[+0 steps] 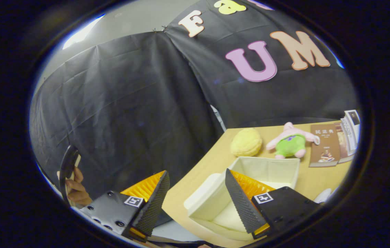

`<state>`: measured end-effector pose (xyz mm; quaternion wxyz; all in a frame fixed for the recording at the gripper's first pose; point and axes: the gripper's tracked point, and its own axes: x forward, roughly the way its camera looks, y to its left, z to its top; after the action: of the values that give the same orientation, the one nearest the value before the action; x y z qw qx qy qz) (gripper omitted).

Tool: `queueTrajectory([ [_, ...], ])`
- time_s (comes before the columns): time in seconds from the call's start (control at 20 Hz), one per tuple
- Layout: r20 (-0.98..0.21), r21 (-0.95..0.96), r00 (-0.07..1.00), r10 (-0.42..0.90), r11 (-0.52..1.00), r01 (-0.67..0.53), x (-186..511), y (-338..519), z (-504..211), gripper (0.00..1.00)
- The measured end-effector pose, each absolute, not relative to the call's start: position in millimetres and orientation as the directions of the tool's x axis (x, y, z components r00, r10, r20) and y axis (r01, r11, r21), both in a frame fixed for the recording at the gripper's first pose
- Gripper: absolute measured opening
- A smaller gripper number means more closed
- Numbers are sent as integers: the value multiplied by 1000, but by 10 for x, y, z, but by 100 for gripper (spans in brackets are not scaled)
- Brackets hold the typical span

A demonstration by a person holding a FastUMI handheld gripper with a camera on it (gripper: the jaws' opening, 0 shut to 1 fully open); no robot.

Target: Open the storage box then place both shoes into the box .Put the left shoe in first, then the right shoe, with the right side of both shoes facing outward in a uniform manner.

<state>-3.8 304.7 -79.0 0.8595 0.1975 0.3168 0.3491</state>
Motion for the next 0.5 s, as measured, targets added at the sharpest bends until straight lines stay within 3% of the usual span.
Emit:
queueTrajectory([
  [0.5,-544,402,710,448,881,-249,117,890,-1454,100],
])
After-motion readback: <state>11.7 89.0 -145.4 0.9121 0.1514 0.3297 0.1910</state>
